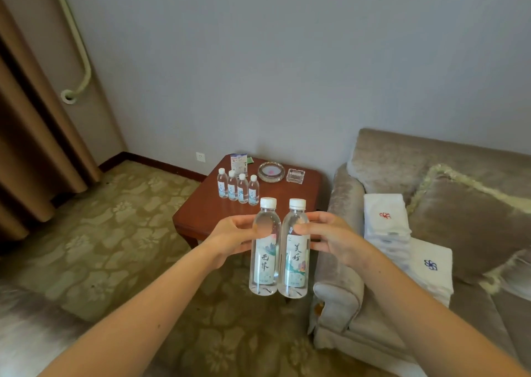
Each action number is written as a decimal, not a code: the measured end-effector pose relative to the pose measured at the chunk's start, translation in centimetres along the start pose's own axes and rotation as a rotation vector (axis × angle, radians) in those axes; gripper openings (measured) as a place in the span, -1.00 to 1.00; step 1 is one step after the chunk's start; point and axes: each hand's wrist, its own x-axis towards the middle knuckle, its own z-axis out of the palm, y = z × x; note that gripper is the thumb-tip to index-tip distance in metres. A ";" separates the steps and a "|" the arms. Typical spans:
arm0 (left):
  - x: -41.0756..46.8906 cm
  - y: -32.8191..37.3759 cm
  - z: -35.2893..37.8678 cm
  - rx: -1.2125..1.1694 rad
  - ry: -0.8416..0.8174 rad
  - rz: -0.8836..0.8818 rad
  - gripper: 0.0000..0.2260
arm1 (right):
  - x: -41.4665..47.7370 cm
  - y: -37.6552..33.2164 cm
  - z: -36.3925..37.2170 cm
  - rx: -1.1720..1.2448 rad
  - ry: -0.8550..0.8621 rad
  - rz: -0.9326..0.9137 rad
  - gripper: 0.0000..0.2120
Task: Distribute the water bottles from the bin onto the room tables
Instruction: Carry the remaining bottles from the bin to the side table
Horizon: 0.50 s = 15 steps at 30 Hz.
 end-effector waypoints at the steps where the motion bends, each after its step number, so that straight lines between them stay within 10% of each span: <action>1: 1.5 0.4 0.1 0.010 0.004 -0.004 -0.66 | 1.4 -0.4 -0.6 0.000 0.001 0.003 -0.59; 15: 29.1 6.2 -1.5 0.214 -0.125 0.018 -0.61 | 25.2 -4.2 -7.8 0.077 0.167 0.010 -0.57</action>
